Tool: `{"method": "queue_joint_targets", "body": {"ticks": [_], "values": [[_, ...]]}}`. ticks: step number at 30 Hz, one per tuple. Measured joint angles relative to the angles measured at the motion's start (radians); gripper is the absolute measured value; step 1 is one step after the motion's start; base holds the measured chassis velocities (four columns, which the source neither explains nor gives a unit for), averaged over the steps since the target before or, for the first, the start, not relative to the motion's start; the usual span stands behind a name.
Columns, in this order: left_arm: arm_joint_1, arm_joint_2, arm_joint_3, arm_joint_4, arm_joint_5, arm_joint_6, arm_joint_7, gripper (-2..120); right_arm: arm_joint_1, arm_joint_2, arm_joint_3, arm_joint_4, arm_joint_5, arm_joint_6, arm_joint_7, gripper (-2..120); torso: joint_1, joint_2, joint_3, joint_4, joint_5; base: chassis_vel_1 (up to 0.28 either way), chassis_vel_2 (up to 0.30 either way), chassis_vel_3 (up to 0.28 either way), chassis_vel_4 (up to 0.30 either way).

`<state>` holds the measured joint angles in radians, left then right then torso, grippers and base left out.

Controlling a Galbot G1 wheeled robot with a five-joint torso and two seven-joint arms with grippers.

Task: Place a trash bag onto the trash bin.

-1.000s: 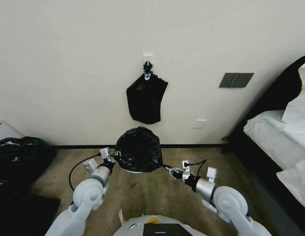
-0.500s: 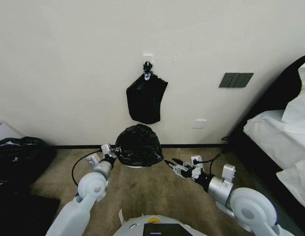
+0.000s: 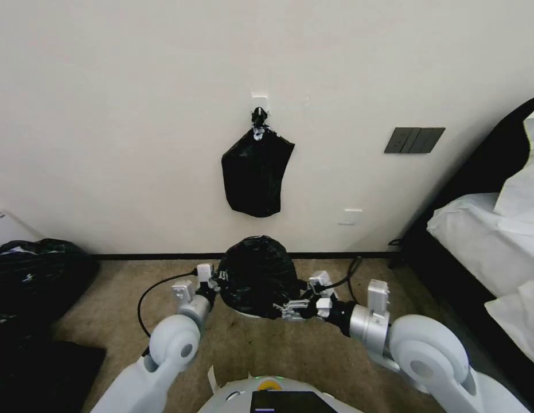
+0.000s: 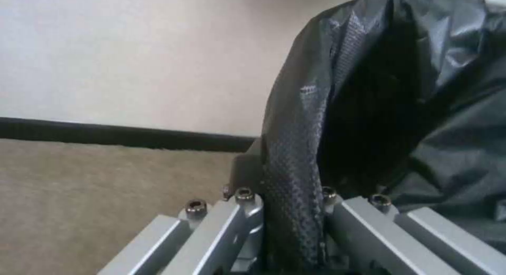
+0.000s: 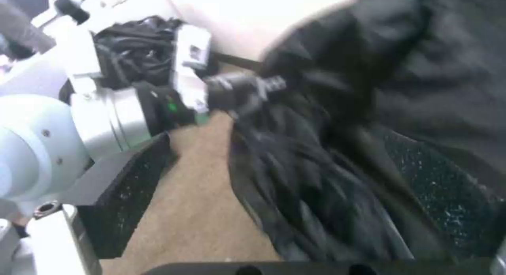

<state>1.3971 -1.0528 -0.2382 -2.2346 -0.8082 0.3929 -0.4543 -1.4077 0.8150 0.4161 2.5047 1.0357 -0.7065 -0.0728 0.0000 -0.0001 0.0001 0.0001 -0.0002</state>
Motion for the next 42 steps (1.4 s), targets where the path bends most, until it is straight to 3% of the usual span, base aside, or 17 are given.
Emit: {"method": "queue_joint_targets", "body": {"ticks": [8,17,23,39,42], "values": [[0.001,0.000,0.030,-0.006,0.022,0.003,0.007,3,0.090,-0.062,-0.085,-0.039,0.025,-0.002,0.021,100,0.000,0.000,0.000,-0.0002,0.0004,0.000,0.000,0.000,0.000],[-0.004,0.005,0.024,-0.010,0.021,0.003,0.013,3,0.111,-0.146,-0.112,-0.109,-0.005,-0.002,0.022,100,0.000,0.000,0.000,-0.0001,0.0002,0.000,0.000,0.000,0.000],[-0.003,0.007,0.021,-0.010,0.020,0.001,0.016,3,0.110,-0.163,-0.130,-0.114,-0.013,-0.002,0.014,97,0.000,0.000,0.000,-0.0001,0.0003,0.000,0.000,0.000,0.000],[0.002,0.005,0.013,-0.019,0.015,0.000,0.017,3,0.144,-0.177,-0.206,-0.134,-0.053,-0.002,0.002,44,0.000,0.000,0.000,-0.0002,0.0002,0.000,0.000,0.000,0.000],[0.002,0.005,0.014,-0.019,0.015,-0.001,0.017,3,0.148,-0.180,-0.218,-0.133,-0.057,-0.002,0.002,28,0.000,0.000,0.000,0.0000,0.0002,0.000,0.000,0.000,0.000]]}}
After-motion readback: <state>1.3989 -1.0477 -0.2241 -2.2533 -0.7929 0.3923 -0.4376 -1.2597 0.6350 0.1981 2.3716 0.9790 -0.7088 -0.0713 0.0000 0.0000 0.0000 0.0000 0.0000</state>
